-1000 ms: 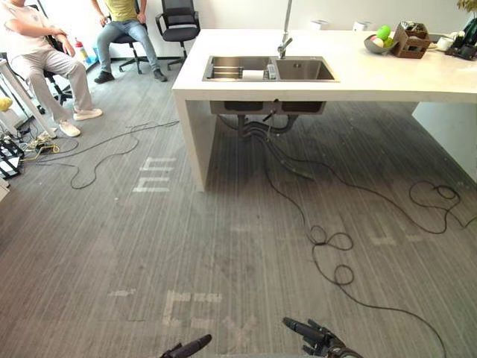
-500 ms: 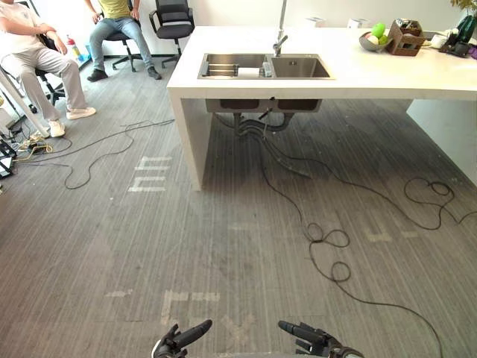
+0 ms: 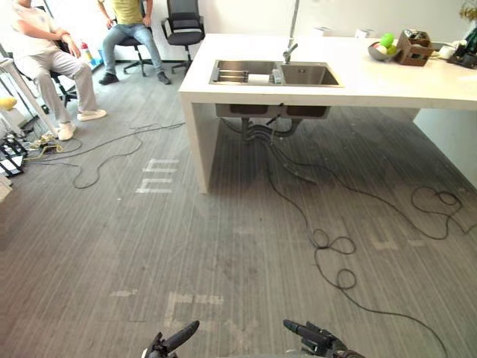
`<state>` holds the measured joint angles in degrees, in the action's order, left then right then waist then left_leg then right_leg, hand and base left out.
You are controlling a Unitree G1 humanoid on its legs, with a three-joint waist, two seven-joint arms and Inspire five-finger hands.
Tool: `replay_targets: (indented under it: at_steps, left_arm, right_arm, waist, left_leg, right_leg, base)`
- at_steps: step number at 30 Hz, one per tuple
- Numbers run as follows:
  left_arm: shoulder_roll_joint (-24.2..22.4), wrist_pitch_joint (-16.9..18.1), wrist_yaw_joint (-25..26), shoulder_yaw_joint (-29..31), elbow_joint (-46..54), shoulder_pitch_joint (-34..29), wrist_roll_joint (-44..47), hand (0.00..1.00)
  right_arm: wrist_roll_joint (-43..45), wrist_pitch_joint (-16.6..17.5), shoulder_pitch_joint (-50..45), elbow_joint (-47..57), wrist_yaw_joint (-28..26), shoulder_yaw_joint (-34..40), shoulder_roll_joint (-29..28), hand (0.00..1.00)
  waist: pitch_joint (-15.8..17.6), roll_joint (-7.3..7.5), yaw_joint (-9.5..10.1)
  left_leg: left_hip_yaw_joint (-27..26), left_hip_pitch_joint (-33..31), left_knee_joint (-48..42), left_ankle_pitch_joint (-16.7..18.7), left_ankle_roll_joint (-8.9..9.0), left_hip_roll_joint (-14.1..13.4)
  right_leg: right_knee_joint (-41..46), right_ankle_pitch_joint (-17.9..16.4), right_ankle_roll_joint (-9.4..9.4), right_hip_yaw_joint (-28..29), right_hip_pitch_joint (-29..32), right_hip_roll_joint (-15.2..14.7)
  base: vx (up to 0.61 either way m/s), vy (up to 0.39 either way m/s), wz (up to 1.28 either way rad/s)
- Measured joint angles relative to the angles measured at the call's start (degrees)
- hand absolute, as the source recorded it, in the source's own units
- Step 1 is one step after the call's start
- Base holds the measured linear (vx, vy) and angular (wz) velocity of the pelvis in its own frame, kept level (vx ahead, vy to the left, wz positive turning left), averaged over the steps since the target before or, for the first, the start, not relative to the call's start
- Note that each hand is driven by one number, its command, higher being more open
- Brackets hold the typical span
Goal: Walk over to the sink, pick up the cup, carry it to the dishwasher, place the cup inside the dishwasher, then close the dishwasher door
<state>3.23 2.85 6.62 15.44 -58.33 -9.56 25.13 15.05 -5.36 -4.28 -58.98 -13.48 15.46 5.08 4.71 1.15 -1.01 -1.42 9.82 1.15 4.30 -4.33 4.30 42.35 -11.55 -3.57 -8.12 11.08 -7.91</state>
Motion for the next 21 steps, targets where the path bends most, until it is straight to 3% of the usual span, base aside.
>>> replay_targets:
  at_steps: [2, 5, 6, 9, 11, 12, 13, 16, 18, 19, 20, 21]
  left_arm:
    - [-0.17, -0.02, 0.82, 2.35, -0.07, -1.15, 0.80, 1.00]
    - [-0.18, -0.02, 1.97, 5.04, -0.12, -0.95, 0.78, 1.00]
    - [-0.37, -0.02, 2.18, 5.97, -0.15, -0.74, 0.78, 1.00]
    - [-1.39, -0.03, 2.22, 8.11, -0.15, 0.28, 0.66, 1.00]
    - [-2.18, -0.03, 2.07, 8.57, -0.09, 1.37, 0.56, 1.00]
    - [-3.32, -0.05, 1.47, 10.13, -0.01, 1.71, 0.16, 1.00]
    - [-4.74, -0.05, 0.65, 12.10, 0.00, 2.46, -0.62, 1.00]
    - [-7.11, 0.24, -0.48, 13.49, 1.11, 2.82, -2.16, 1.00]
    - [-7.33, 0.24, -0.53, 13.49, 1.03, 2.32, -2.49, 1.00]
    - [-7.31, 0.27, -0.64, 13.49, 1.02, 2.11, -2.81, 1.00]
    - [-7.29, 0.35, -0.68, 13.47, 1.03, 1.96, -2.82, 1.00]
    - [-7.29, 0.50, -0.79, 13.45, 1.12, 1.86, -2.87, 1.00]
  right_arm:
    - [1.27, 1.12, -0.45, -0.02, 0.13, -0.05, -0.10, 1.00]
    - [2.24, 1.61, -0.40, -0.39, 0.25, -0.01, -0.68, 1.00]
    - [3.02, 1.57, -0.21, -0.71, 0.15, 0.04, -0.66, 1.00]
    - [3.09, 0.50, -0.30, -0.25, -0.21, 0.07, -0.84, 1.00]
    - [3.50, -0.12, -1.47, 1.26, -0.90, 0.13, -0.87, 1.00]
    - [4.08, -0.56, -2.18, 1.89, -1.18, 0.83, -0.87, 1.00]
    - [4.26, -0.94, -2.29, 2.12, -1.44, 2.38, -1.37, 1.00]
    - [4.54, -2.11, -2.25, 2.33, -1.48, 3.64, -1.01, 1.00]
    - [4.64, -2.68, -2.12, 1.88, -1.47, 4.25, -0.82, 1.00]
    - [4.97, -3.32, -2.16, 1.80, -1.50, 4.04, -0.51, 1.00]
    - [5.02, -3.42, -2.32, 1.80, -1.52, 3.79, -0.41, 1.00]
    - [5.04, -3.41, -2.49, 1.79, -1.47, 3.24, -0.26, 1.00]
  waist:
    - [0.10, 0.29, -0.02]
    - [0.25, 0.02, -0.26]
    - [0.53, -0.47, -0.27]
    - [1.35, -0.78, -0.19]
    - [2.21, -0.69, -0.14]
    - [2.22, -0.93, -0.24]
    - [2.26, -1.08, -0.41]
    - [1.82, -2.96, -0.48]
    - [1.21, -3.87, -0.54]
    - [0.73, -4.45, -0.72]
    - [0.68, -4.52, -0.71]
    - [0.65, -4.58, -0.67]
  left_leg:
    - [0.71, 1.68, -0.73, 1.10, -0.66, -0.14]
    - [2.56, 1.98, -2.01, 3.00, 0.52, -2.85]
    - [2.81, 2.48, -2.16, 3.68, 1.62, -4.79]
    - [2.85, 5.43, -2.63, 7.19, 4.02, -8.39]
    - [3.00, 8.04, -3.89, 10.72, 5.20, -9.15]
    - [3.28, 9.87, -5.16, 13.00, 5.29, -9.67]
    - [3.60, 10.29, -7.91, 13.34, 5.09, -10.23]
    - [4.01, 8.46, -17.54, 10.68, 5.91, -13.07]
    - [4.67, 5.53, -25.43, 8.13, 6.70, -14.26]
    - [5.86, 0.64, -35.96, 1.59, 10.94, -15.42]
    - [5.63, -1.53, -40.62, -1.58, 13.27, -16.06]
    - [4.46, -4.08, -46.67, -1.65, 13.35, -17.08]
  right_leg:
    - [2.42, -1.31, -0.13, -0.17, 0.91, -0.61]
    - [-8.87, -1.53, 0.17, -2.60, 1.66, 1.44]
    - [-14.33, -0.85, 0.71, -3.04, 2.31, 3.36]
    - [-26.00, 6.08, 1.51, -2.42, 4.55, 6.13]
    - [-29.61, 9.80, 1.35, -0.13, 5.65, 5.80]
    - [-26.61, 14.96, 2.18, -0.73, 5.70, 5.42]
    - [-20.96, 12.42, 5.24, -1.89, 6.49, 5.34]
    - [-16.00, 4.92, 7.25, -3.29, 5.35, 7.98]
    - [-17.39, 3.42, 8.17, -3.17, 3.40, 10.17]
    - [-21.00, 2.93, 8.83, -3.02, 0.15, 12.19]
    - [-22.94, 2.94, 9.04, -2.74, -1.76, 12.94]
    - [-25.21, 3.21, 9.60, -2.47, -4.01, 13.85]
  base:
    - [0.11, 0.017, 0.18]
    - [0.26, -0.061, 0.30]
    - [0.31, -0.144, 0.14]
    - [0.40, -0.215, 0.06]
    - [0.43, -0.268, 0.12]
    - [0.46, -0.306, 0.24]
    - [0.47, -0.316, 0.26]
    - [0.48, -0.339, 0.06]
    - [0.49, -0.282, -0.24]
    - [0.59, -0.270, -0.19]
    - [0.51, -0.194, -0.10]
    - [0.51, -0.168, -0.11]
